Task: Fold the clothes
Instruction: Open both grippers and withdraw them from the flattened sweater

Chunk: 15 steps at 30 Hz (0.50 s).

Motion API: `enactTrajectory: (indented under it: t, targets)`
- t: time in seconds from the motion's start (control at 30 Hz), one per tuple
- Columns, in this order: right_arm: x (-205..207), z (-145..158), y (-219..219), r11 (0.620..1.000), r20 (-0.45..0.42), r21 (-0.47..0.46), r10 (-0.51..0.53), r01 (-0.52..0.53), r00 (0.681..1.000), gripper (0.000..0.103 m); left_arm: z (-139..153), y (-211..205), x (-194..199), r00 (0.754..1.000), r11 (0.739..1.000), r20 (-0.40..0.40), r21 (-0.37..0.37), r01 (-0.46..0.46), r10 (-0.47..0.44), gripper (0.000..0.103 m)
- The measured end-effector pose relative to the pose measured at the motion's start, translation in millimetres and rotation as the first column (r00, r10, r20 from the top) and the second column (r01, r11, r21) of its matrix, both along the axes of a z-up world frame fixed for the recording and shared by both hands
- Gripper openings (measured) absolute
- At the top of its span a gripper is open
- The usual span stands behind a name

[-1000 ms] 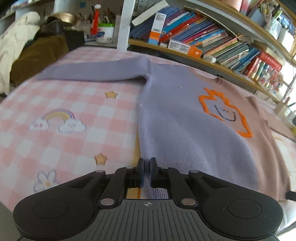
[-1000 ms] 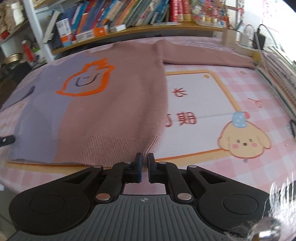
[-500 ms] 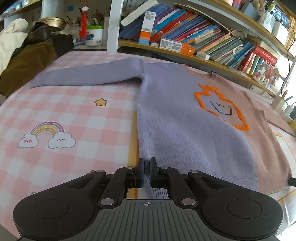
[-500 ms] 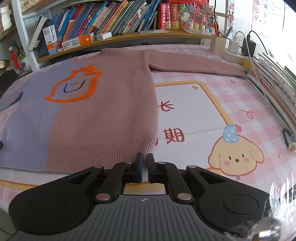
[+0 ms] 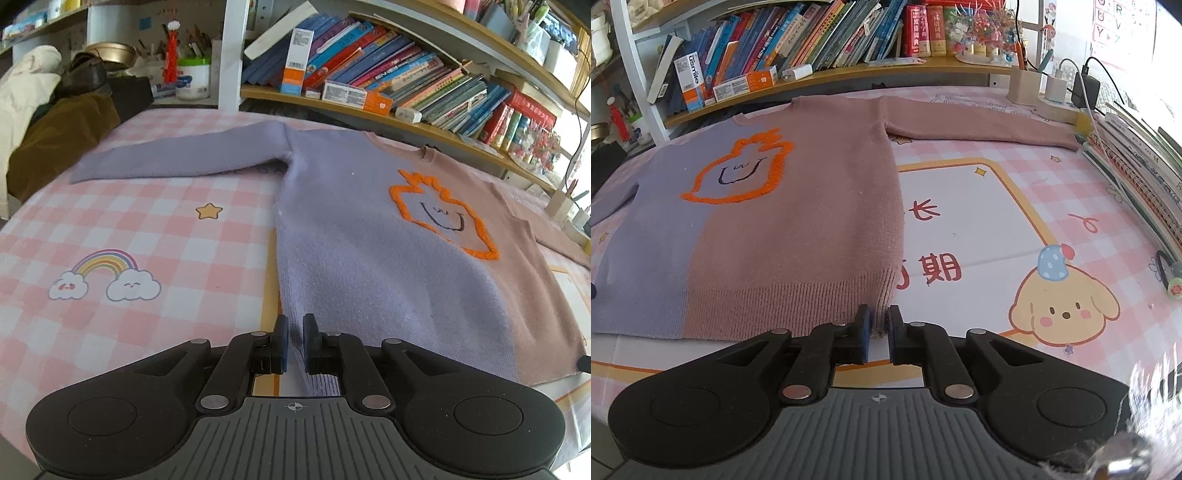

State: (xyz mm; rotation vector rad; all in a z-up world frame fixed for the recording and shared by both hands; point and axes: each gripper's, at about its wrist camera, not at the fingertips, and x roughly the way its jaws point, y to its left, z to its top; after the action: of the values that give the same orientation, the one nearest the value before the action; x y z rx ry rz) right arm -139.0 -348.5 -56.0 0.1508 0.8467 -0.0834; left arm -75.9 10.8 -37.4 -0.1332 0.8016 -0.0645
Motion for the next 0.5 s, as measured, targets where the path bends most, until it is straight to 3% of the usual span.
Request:
enactTrajectory:
  t: [0.07, 0.2, 0.27, 0.37, 0.5]
  targets:
    - [-2.7, 3.8, 0.1, 1.000, 0.014, -0.006, -0.007, 0.007, 1.000, 0.030, 5.4, -2.1, -5.5, 1.000, 1.000, 0.017, -0.007, -0.002, 0.002, 0.011]
    - [-9.3, 15.9, 1.9, 1.000, 0.053, -0.021, -0.007, 0.008, 0.999, 0.048, 16.9, -8.5, -17.8, 0.999, 1.000, 0.053, -0.019, 0.001, 0.000, 0.018]
    - [-13.0, 22.6, 4.3, 1.000, 0.069, -0.030, -0.004, 0.006, 0.998, 0.061, 21.9, -14.0, -24.1, 0.998, 1.000, 0.068, -0.019, 0.003, -0.002, 0.022]
    - [-20.0, 31.0, 9.6, 0.999, 0.087, -0.045, 0.008, -0.004, 0.996, 0.073, 27.3, -24.1, -34.0, 0.997, 1.000, 0.081, -0.013, 0.013, -0.012, 0.023]
    - [-33.6, 35.1, 19.5, 0.998, 0.105, -0.058, -0.004, 0.010, 0.994, 0.086, 30.1, -38.6, -46.5, 0.995, 1.000, 0.092, -0.001, 0.027, -0.027, 0.035]
